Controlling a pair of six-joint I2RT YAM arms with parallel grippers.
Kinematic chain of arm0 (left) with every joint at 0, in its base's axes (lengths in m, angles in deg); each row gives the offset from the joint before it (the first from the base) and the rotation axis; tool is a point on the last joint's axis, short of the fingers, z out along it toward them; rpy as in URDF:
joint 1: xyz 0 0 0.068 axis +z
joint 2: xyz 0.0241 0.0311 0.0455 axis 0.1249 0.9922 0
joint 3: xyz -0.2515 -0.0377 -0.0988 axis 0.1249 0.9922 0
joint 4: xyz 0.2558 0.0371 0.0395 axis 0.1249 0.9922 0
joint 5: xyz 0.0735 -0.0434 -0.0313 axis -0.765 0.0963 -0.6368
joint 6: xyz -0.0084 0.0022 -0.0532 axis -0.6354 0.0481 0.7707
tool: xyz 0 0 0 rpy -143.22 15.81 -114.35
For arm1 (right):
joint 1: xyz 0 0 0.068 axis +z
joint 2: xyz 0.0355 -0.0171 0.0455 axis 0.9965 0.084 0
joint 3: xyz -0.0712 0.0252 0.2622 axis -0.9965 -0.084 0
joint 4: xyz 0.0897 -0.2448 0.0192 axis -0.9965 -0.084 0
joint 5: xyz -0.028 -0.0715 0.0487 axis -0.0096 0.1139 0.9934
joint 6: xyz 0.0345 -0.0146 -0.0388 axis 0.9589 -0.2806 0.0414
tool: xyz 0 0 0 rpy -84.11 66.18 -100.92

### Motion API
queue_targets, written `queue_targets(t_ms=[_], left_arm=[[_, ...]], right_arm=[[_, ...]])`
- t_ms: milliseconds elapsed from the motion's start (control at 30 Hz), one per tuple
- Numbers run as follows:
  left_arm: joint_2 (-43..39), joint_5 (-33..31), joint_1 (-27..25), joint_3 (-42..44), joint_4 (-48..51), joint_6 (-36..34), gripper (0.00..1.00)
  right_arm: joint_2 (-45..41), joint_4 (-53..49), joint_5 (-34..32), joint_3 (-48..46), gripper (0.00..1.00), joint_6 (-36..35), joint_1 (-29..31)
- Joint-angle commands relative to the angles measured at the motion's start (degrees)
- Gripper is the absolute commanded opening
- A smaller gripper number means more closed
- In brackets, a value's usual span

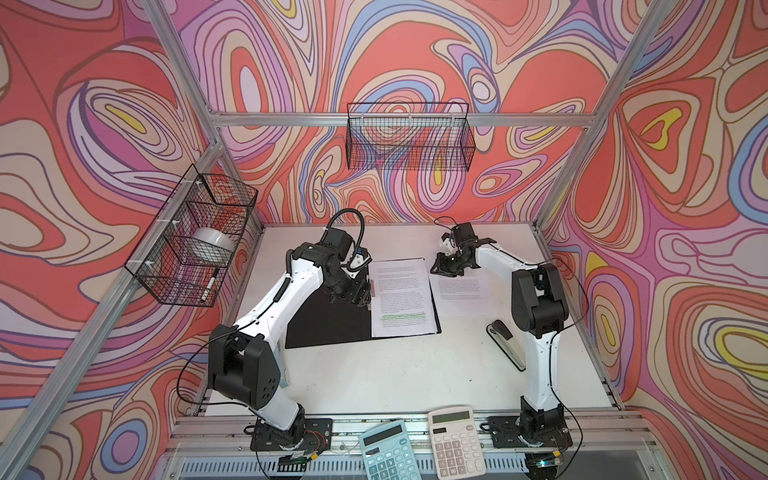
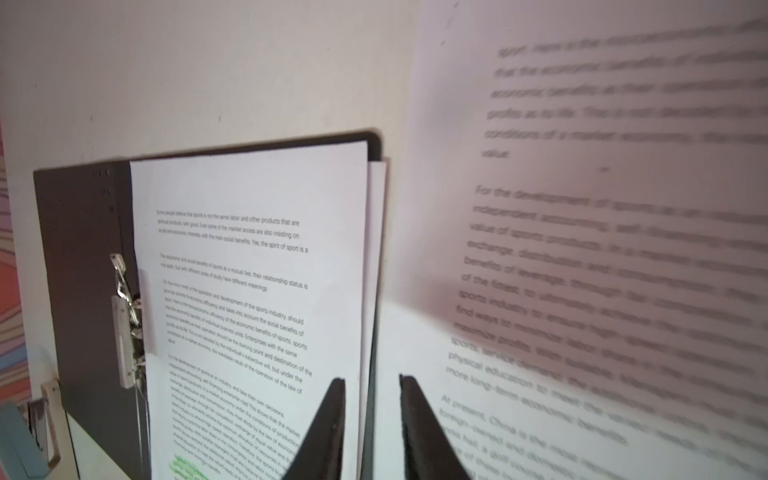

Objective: Put the files into the folder

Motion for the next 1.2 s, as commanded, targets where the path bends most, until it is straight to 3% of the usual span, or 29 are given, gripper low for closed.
queue_targets(t_ms=[0, 167, 433, 767, 1167], left_arm=[[-2.3, 0.0, -0.3, -1.0, 0.9, -1.1, 0.78], [-3.9, 0.2, -0.4, 0.5, 0.1, -1.1, 0.78], [-4.9, 2.3, -0.3, 0.9, -0.2, -0.3, 0.78], [-5.4, 5.6, -0.3, 0.8, -0.4, 0.7, 0.78], [-6.7, 6.3, -0.4, 2.9, -1.6, 0.6, 0.79]], right_arm=[[-6.9, -1.5, -8.7, -0.8, 0.31, -0.5, -2.5], [-13.6, -1.6, -13.7, -7.3, 0.37, 0.4, -7.0], [-19.1, -7.2, -12.6, -14.6, 0.4, 3.6, -13.6], [-19.6, -18.4, -11.4, -18.3, 0.44, 2.0, -14.1], [-16.8, -17.0, -14.3, -21.7, 0.47, 2.9, -14.1]])
